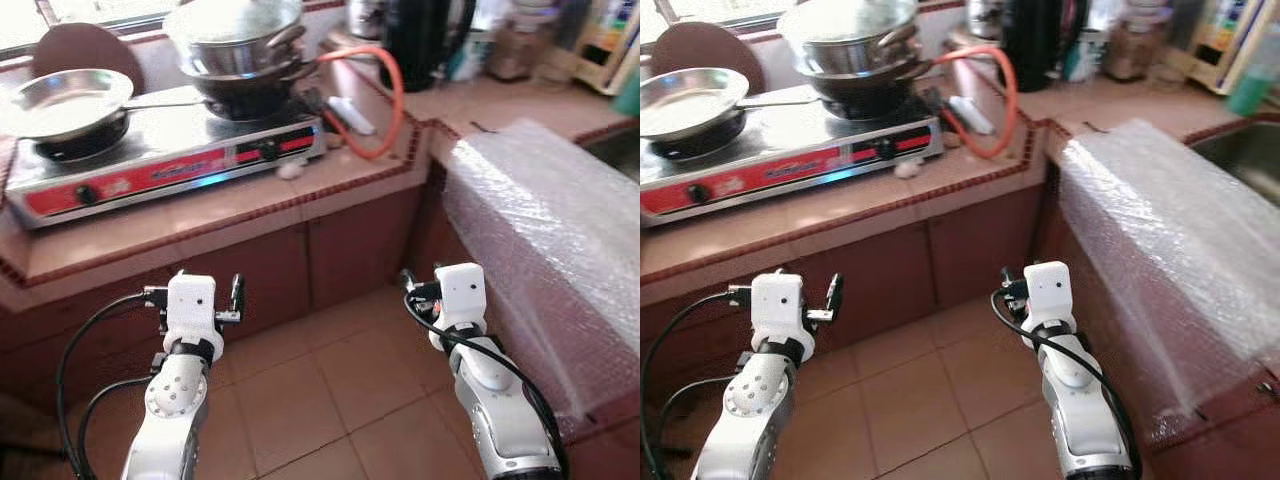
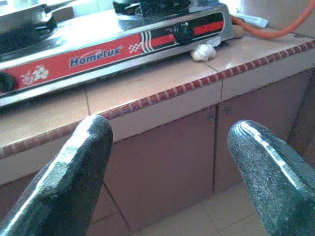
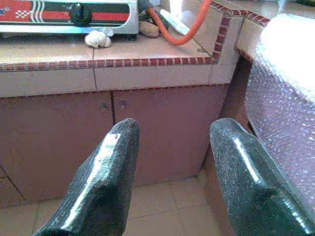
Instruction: Kitchen organization
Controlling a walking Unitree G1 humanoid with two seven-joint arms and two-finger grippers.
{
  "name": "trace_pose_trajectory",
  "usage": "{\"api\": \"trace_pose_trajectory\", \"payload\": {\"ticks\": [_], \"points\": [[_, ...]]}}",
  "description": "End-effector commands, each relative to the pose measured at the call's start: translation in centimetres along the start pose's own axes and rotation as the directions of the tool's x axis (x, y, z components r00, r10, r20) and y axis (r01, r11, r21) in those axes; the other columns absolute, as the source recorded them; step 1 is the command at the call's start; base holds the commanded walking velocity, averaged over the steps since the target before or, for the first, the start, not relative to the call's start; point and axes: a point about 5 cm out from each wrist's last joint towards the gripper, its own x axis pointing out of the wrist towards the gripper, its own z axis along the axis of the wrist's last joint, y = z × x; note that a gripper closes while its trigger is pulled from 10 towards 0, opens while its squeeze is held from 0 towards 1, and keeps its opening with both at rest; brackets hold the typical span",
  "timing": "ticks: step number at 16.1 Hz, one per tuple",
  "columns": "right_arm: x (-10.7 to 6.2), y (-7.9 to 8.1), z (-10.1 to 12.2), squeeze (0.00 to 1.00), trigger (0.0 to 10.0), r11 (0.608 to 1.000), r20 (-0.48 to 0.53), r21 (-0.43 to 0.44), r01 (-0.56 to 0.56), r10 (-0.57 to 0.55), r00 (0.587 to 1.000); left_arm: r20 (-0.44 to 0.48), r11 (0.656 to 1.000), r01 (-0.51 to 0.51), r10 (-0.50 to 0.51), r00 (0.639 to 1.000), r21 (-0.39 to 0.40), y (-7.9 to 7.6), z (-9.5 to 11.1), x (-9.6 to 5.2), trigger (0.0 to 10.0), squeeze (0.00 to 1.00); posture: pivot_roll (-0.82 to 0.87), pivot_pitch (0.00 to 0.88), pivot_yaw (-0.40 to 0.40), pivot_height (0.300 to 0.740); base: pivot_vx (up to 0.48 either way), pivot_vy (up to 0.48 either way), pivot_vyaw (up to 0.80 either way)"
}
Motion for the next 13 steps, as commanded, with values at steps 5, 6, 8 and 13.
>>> {"api": "trace_pose_trajectory", "payload": {"ticks": [5,6,8,13], "points": [[-0.5,-0.5,0.0,0.0,10.0,1.0,0.0,0.0,0.018,-0.018,1.0,0.0,0.999,0.049,-0.049,0.999,0.0,-0.4,0.0,0.2,10.0,0.0,-0.15,0.075,0.071,0.74,0.0,0.0,-0.78],[-0.6,-0.6,0.0,0.0,10.0,1.0,0.001,-0.001,0.021,-0.021,1.0,-0.001,0.998,0.055,-0.055,0.998,-0.003,-0.5,0.0,0.2,10.0,0.0,-0.15,0.076,0.074,0.74,0.0,0.0,-0.78],[-0.8,-0.6,0.0,0.0,10.0,1.0,0.0,0.0,0.029,-0.029,1.0,-0.013,0.996,0.088,-0.089,0.996,-0.023,-1.0,-0.2,0.2,10.0,0.0,-0.16,0.079,0.081,0.74,0.0,0.0,-0.78],[-1.1,-0.5,-0.1,0.0,10.0,0.999,-0.003,0.005,0.039,-0.039,0.999,-0.012,0.992,0.121,-0.121,0.993,-0.035,-1.2,-0.1,0.1,10.0,0.0,-0.16,0.087,0.086,0.74,0.0,0.0,-0.79]]}}
